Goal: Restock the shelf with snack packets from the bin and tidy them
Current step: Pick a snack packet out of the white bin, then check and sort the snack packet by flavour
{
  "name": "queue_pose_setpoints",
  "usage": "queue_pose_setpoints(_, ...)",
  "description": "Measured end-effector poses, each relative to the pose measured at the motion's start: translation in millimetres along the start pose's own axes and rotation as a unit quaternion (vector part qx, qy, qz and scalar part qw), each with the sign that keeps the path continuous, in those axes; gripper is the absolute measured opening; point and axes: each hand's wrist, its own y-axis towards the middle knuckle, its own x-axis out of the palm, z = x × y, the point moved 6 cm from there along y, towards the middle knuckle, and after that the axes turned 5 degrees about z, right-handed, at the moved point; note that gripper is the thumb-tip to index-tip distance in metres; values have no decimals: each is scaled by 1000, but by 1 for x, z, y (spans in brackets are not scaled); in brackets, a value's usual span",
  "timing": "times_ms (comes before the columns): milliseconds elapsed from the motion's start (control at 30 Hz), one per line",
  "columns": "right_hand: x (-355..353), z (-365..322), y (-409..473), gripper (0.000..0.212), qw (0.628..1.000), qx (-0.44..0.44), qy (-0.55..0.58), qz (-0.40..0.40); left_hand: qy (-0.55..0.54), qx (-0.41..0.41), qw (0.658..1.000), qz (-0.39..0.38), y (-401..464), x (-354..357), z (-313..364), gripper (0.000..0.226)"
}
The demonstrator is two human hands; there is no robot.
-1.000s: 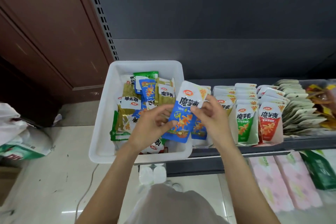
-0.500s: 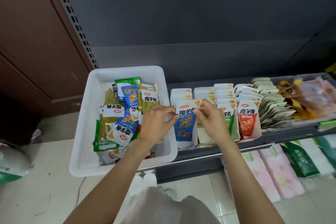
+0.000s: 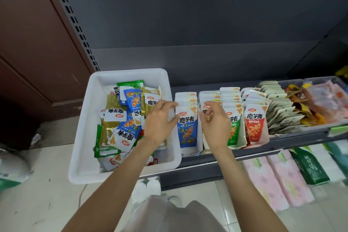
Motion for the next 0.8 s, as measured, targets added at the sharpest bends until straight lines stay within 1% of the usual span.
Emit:
queue_pose_setpoints(33,-8,-5,0,23,998,15,55,21,-35,-20,999,29,-1,-9,-4,31)
queue_pose_setpoints(67,-13,-13,0,21,994,20,110,22,-71,-41,994,67,-4,-20,-9,30)
queue_pose_setpoints(100,-15,-24,-1,19,988,13,152,2,-100,-56,988,107,-8,-34,-15,28)
queue_pose_setpoints(133,-13,-36,-2,17,984,-3,177,-33,-108,-61,982,142,-13,-48,-22,28)
queue_pose_setpoints(200,0,-60,-8,15,976,-56,174,-120,-51,-42,983,174,-23,-69,-38,29)
queue_pose_setpoints(267,22,-80,-16,13,966,-108,135,-193,48,-32,987,150,-31,-77,-60,31)
queue_pose_setpoints(300,35,-87,-19,13,961,-128,112,-219,95,-41,988,117,-34,-76,-74,32)
queue_pose_setpoints(367,68,-99,-27,20,950,-160,50,-262,169,-79,982,17,-42,-67,-101,36)
queue_pose_setpoints(433,107,-106,-33,32,937,-171,-17,-305,204,-105,971,-68,-50,-60,-116,46)
queue_pose_setpoints(467,124,-106,-34,39,931,-165,-45,-324,211,-114,967,-89,-53,-58,-120,50)
queue_pose_setpoints(500,141,-104,-35,45,926,-150,-73,-338,220,-119,963,-99,-55,-58,-121,53)
queue_pose_setpoints(600,171,-90,-39,58,915,-70,-129,-376,258,-116,952,-115,-58,-57,-117,57)
queue_pose_setpoints(633,175,-87,-42,59,912,-67,-142,-380,266,-115,950,-116,-59,-57,-116,58)
queue_pose_setpoints(667,174,-88,-46,59,911,-83,-155,-373,268,-116,949,-117,-60,-56,-115,58)
queue_pose_setpoints(733,164,-98,-54,51,909,-149,-164,-354,260,-123,950,-120,-59,-56,-116,56)
queue_pose_setpoints(767,157,-105,-58,47,908,-180,-151,-347,248,-130,953,-115,-59,-56,-117,53)
queue_pose_setpoints(800,150,-110,-62,44,909,-197,-132,-344,222,-139,961,-94,-58,-58,-118,48)
